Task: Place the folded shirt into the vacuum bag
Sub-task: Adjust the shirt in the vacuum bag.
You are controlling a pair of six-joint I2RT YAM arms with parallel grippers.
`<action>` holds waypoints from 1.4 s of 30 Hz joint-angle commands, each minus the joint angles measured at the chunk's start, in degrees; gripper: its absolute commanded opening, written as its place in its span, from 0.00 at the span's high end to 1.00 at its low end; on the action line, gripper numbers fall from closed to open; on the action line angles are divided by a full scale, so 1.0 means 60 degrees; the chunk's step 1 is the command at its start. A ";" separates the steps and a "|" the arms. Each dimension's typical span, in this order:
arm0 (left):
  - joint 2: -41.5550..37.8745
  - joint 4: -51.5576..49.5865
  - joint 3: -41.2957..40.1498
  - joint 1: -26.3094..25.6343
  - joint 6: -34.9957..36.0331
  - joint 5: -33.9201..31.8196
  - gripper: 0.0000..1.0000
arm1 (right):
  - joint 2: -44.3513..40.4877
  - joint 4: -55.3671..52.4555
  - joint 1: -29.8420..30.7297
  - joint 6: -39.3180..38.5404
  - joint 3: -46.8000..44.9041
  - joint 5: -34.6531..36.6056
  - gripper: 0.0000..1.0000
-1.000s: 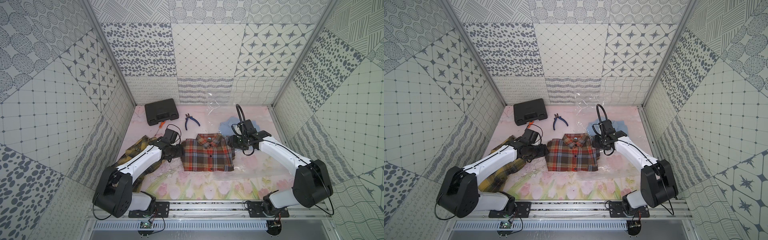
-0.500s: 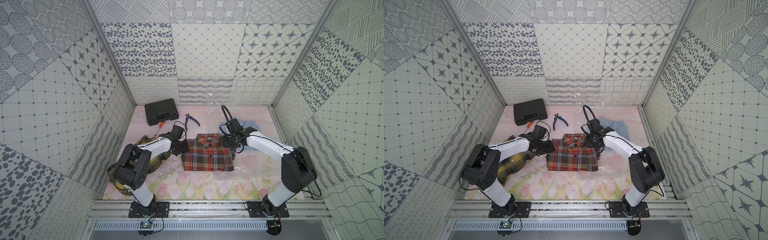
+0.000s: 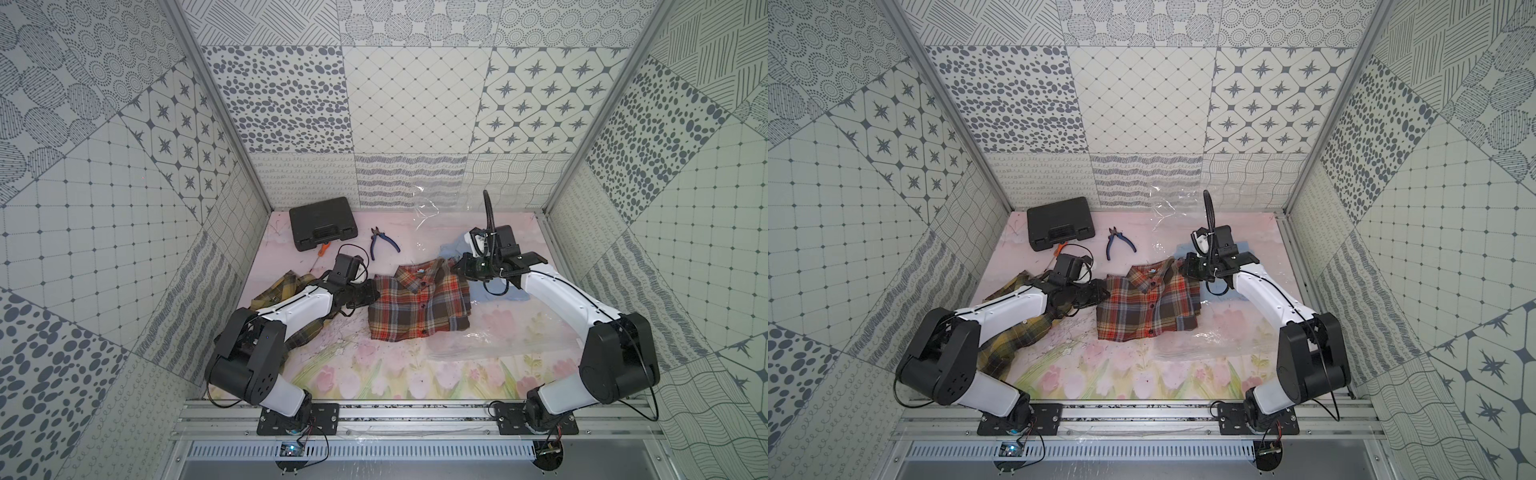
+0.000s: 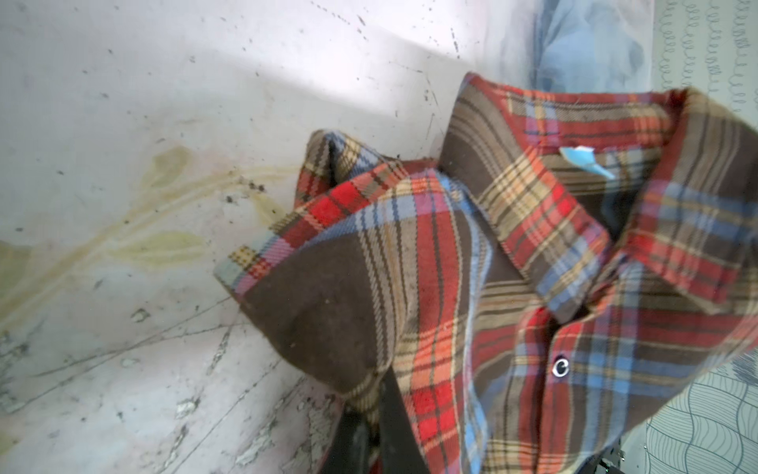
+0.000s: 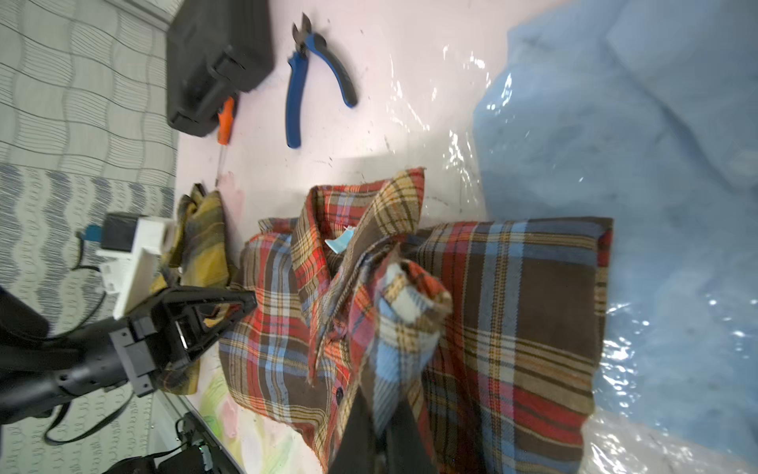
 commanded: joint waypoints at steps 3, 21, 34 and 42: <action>-0.0038 0.1701 -0.1038 0.0110 -0.0541 0.0296 1.00 | 0.0736 0.1045 -0.0617 -0.0070 -0.0664 -0.0673 1.00; -0.0580 -0.1844 -0.0387 0.0110 -0.0018 -0.1631 0.53 | -0.0228 -0.0751 -0.0862 -0.0274 -0.1580 0.0331 0.28; 0.0123 -0.0721 -0.0989 -0.0474 -0.0590 -0.0755 0.42 | 0.0769 0.1124 -0.0027 0.0737 -0.2715 0.0003 0.21; 0.0259 0.0223 -0.1439 -0.1044 -0.1178 -0.0448 0.56 | 0.0690 0.0454 0.0264 0.0491 -0.2035 0.0921 0.74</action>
